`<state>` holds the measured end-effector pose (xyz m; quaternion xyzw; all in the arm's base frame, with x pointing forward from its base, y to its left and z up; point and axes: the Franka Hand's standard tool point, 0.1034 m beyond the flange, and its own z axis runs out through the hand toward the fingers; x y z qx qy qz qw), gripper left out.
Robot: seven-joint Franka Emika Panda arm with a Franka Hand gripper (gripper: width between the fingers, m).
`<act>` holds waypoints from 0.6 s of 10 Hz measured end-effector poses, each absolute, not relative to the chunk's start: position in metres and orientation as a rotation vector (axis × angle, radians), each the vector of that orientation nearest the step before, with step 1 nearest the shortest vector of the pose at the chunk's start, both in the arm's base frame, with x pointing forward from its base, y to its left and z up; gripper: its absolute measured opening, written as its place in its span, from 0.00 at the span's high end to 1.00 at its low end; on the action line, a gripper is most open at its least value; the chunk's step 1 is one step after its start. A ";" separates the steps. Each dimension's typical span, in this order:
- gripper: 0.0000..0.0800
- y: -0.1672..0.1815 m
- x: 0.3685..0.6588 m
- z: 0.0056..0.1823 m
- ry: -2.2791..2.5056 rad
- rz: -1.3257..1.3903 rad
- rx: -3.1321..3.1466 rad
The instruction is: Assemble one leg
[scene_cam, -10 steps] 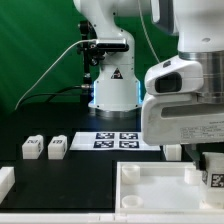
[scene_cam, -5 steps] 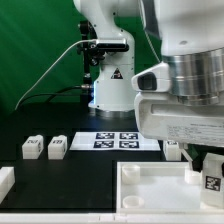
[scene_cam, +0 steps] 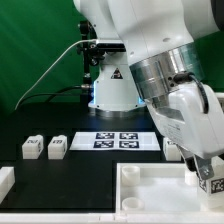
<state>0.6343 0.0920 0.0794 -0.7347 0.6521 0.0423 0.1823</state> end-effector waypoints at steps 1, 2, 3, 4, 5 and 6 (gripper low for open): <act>0.61 0.092 0.634 0.079 1.828 0.116 -2.085; 0.61 0.093 0.634 0.079 1.796 0.108 -2.111; 0.61 0.096 0.633 0.079 1.761 0.103 -2.153; 0.40 0.106 0.631 0.079 1.582 0.067 -2.335; 0.24 0.116 0.629 0.081 1.324 0.019 -2.535; 0.20 0.122 0.627 0.081 1.059 -0.011 -2.691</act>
Offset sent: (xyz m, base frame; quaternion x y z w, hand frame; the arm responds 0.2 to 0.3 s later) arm -0.0077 0.0244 0.0040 -0.0663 0.0588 -0.2435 0.9659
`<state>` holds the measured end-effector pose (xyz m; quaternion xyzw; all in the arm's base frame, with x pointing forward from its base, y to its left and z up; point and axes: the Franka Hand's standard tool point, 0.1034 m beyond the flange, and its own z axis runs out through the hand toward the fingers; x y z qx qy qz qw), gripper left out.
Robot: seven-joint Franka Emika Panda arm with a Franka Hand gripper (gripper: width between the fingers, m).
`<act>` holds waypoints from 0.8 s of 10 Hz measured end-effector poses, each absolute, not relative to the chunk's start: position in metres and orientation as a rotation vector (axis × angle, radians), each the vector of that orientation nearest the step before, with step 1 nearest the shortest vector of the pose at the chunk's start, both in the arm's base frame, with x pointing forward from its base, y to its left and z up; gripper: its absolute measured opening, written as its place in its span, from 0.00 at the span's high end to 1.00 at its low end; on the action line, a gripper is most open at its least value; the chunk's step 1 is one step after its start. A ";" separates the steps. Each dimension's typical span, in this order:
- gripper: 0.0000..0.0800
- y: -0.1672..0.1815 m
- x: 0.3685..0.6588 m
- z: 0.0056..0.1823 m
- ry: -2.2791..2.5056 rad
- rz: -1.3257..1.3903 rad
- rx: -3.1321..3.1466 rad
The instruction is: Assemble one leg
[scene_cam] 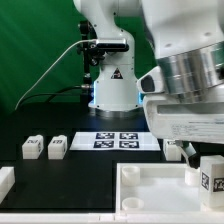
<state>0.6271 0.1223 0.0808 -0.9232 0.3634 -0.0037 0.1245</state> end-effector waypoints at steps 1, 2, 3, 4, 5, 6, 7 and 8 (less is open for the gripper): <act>0.20 0.126 0.625 0.080 0.861 -0.018 -2.780; 0.19 0.123 0.626 0.080 0.759 -0.037 -2.809; 0.19 0.121 0.626 0.079 0.614 -0.055 -2.850; 0.19 0.120 0.626 0.079 0.422 -0.077 -2.888; 0.19 0.116 0.629 0.079 0.148 -0.106 -2.949; 0.19 0.112 0.635 0.081 -0.060 -0.139 -2.980; 0.19 0.113 0.635 0.080 -0.042 -0.140 -2.975; 0.35 0.113 0.635 0.080 -0.043 -0.139 -2.976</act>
Offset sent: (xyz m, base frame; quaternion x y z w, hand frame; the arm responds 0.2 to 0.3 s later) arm 0.0000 0.0000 0.0000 0.0000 0.0000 -0.2667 0.9638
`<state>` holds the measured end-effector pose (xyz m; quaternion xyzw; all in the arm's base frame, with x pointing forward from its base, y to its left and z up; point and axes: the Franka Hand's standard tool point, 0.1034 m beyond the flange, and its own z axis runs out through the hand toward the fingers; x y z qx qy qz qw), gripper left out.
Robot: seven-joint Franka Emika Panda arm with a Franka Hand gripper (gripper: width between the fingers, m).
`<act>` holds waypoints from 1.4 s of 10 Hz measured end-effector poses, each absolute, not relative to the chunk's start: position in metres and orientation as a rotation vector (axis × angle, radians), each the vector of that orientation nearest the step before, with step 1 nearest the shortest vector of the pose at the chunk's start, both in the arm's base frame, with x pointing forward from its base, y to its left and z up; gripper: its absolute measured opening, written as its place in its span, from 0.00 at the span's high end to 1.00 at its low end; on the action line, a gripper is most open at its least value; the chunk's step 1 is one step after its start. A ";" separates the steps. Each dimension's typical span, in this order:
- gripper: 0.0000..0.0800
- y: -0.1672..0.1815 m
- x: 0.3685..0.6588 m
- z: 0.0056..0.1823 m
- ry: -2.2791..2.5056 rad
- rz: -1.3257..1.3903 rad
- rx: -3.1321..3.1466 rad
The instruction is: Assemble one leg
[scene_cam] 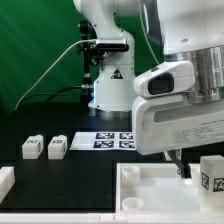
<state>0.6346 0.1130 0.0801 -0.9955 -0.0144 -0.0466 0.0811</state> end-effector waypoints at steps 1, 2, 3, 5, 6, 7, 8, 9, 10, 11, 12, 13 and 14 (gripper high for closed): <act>0.52 0.114 0.635 0.080 0.033 -0.133 -2.972; 0.52 0.114 0.634 0.080 0.199 -0.118 -2.960; 0.63 0.112 0.635 0.080 0.408 -0.101 -2.937; 0.63 0.108 0.636 0.080 0.886 -0.050 -2.803; 0.63 0.106 0.635 0.079 1.162 -0.017 -2.695; 0.63 0.105 0.634 0.078 1.439 0.024 -2.550; 0.63 0.106 0.632 0.077 1.667 0.076 -2.394; 0.63 0.108 0.631 0.077 1.939 0.150 -2.151; 0.63 0.111 0.631 0.077 2.103 0.199 -1.972; 0.63 0.113 0.632 0.078 2.186 0.232 -1.878; 0.63 0.113 0.632 0.080 2.266 0.270 -1.789; 0.63 0.112 0.631 0.079 2.231 0.265 -1.830; 0.53 0.112 0.630 0.079 2.188 0.258 -1.878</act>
Offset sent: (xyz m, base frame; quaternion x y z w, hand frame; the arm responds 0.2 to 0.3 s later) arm 0.0000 0.0000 0.0000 0.0000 0.0000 0.1790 0.9838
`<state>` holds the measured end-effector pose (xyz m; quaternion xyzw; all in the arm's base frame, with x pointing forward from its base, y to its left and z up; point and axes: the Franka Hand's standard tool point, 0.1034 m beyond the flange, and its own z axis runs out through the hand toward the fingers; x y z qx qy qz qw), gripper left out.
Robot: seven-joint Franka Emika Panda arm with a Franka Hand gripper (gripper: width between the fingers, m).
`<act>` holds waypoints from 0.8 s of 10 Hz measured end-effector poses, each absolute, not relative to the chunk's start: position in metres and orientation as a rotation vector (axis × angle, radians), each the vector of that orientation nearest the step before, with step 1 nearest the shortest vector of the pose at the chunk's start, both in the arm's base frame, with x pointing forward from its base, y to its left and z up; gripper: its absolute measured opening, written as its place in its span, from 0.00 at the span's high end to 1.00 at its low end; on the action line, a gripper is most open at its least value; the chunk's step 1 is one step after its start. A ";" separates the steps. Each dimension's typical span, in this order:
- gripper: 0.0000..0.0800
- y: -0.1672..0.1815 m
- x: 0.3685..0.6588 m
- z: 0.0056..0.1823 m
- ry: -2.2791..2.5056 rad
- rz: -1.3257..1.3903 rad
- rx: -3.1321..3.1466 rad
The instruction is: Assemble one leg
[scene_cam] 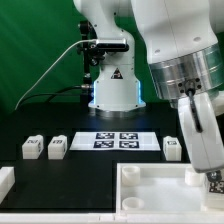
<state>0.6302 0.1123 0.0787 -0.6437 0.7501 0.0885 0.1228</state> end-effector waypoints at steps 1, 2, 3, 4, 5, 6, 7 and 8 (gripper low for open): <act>0.53 0.112 0.628 0.077 2.114 0.242 -1.968; 0.36 0.113 0.624 0.074 1.886 0.202 -2.198; 0.24 0.114 0.622 0.073 1.629 0.159 -2.403; 0.24 0.115 0.621 0.073 1.407 0.131 -2.555; 0.20 0.114 0.621 0.073 1.305 0.117 -2.604; 0.19 0.113 0.621 0.073 1.225 0.107 -2.641; 0.19 0.113 0.620 0.073 1.013 0.088 -2.743; 0.19 0.112 0.619 0.075 0.660 0.079 -2.914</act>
Offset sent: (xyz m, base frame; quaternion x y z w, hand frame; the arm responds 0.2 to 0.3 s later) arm -0.0060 0.0107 -0.0005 -0.0675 0.0389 -0.5450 0.8348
